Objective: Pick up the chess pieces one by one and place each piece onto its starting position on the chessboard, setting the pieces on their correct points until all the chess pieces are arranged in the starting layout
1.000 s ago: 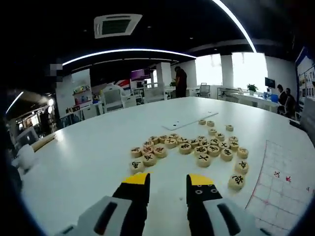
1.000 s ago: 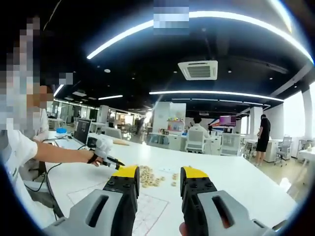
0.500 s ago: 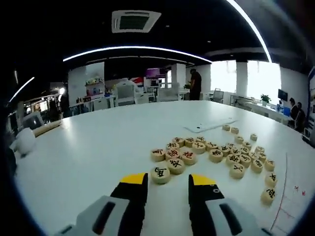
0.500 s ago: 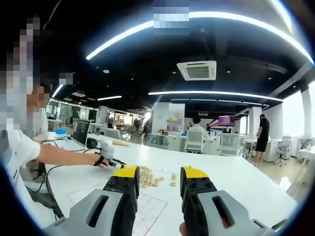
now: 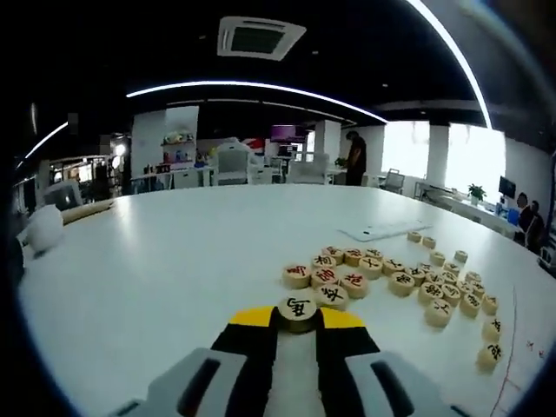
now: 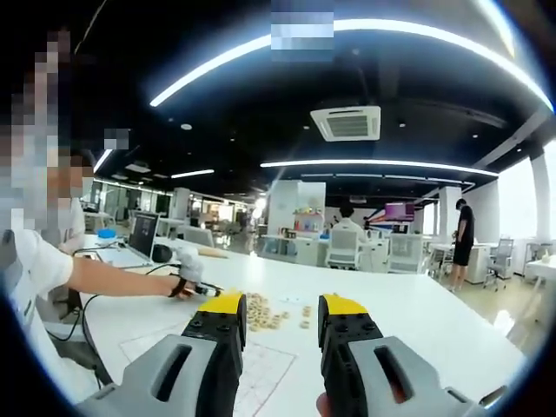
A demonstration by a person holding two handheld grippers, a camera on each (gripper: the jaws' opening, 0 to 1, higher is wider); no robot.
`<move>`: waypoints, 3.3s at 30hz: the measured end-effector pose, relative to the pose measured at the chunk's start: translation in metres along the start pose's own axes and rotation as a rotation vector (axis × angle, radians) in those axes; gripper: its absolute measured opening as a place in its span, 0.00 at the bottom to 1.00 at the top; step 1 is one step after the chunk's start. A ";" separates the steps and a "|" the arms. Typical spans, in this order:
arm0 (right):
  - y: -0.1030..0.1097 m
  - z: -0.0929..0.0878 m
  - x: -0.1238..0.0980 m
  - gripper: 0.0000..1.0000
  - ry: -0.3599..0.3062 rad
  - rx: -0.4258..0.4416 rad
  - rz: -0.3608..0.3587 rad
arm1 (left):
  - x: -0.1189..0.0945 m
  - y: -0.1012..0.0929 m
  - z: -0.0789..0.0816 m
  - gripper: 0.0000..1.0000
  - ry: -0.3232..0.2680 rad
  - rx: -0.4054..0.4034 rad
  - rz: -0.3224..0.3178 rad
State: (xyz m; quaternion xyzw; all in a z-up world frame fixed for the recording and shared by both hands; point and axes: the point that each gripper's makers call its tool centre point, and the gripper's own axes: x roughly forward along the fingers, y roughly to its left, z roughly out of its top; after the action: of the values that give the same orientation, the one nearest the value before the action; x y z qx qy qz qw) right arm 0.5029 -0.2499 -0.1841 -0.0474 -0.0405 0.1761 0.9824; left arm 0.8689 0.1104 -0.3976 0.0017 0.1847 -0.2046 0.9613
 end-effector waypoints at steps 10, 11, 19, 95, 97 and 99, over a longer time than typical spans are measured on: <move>0.000 0.003 -0.001 0.35 0.005 -0.009 0.018 | -0.049 -0.023 0.011 0.20 0.008 0.101 -0.097; 0.001 0.003 -0.001 0.35 0.006 -0.010 0.020 | -0.055 -0.026 0.008 0.20 0.021 0.126 -0.107; 0.009 0.004 -0.001 0.37 0.015 -0.028 0.043 | -0.108 -0.053 0.003 0.20 -0.002 0.210 -0.193; 0.012 0.002 -0.002 0.37 0.032 -0.044 0.043 | -0.185 -0.129 -0.053 0.48 0.068 0.171 -0.405; 0.012 0.002 -0.003 0.37 0.032 -0.045 0.043 | -0.186 -0.129 -0.044 0.49 0.048 0.181 -0.399; 0.013 0.003 -0.003 0.37 0.030 -0.046 0.044 | -0.184 -0.126 -0.031 0.49 0.019 0.178 -0.387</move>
State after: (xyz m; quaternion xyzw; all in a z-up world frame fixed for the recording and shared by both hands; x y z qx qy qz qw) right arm 0.4953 -0.2391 -0.1825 -0.0735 -0.0288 0.1961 0.9774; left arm 0.6524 0.0696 -0.3520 0.0530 0.1716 -0.4007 0.8984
